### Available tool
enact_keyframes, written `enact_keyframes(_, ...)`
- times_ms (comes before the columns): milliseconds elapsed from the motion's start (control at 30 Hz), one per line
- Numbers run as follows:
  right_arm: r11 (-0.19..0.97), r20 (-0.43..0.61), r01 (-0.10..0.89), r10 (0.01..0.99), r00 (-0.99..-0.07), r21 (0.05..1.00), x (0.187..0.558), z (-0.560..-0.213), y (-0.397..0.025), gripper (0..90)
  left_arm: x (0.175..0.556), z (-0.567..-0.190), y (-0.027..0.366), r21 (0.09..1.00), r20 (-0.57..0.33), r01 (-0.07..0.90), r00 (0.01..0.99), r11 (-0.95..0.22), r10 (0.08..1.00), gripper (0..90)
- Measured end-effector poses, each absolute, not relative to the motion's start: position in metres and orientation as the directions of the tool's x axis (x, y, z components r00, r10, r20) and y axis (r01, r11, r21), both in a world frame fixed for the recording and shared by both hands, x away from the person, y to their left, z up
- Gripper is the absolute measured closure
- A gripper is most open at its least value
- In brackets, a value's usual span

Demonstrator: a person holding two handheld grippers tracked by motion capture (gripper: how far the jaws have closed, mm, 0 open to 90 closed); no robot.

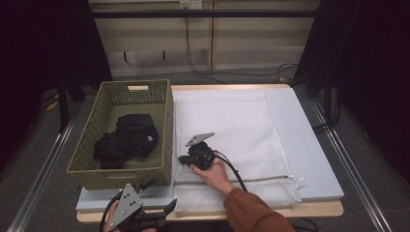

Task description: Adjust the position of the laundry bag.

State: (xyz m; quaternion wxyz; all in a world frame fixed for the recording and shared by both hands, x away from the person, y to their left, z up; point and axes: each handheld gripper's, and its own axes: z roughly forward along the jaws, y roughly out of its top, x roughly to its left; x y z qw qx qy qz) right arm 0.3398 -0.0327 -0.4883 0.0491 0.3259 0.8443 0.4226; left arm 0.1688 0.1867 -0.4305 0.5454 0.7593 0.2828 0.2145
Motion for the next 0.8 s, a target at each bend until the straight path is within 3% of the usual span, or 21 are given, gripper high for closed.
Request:
enact_keyframes(433,0.439,0.192,0.513,0.591,-0.783,0.738,0.340,-0.488,-0.024,86.7,0.171,-0.431,0.186,0.949,0.016,0.197,0.754,-0.248,0.657,11.7)
enact_keyframes(800,0.392,0.221,0.492,0.563,-0.797,0.777,0.328,-0.474,-0.046,54.0,0.172,-0.431,0.186,0.947,0.011,0.204,0.750,-0.247,0.661,11.7)
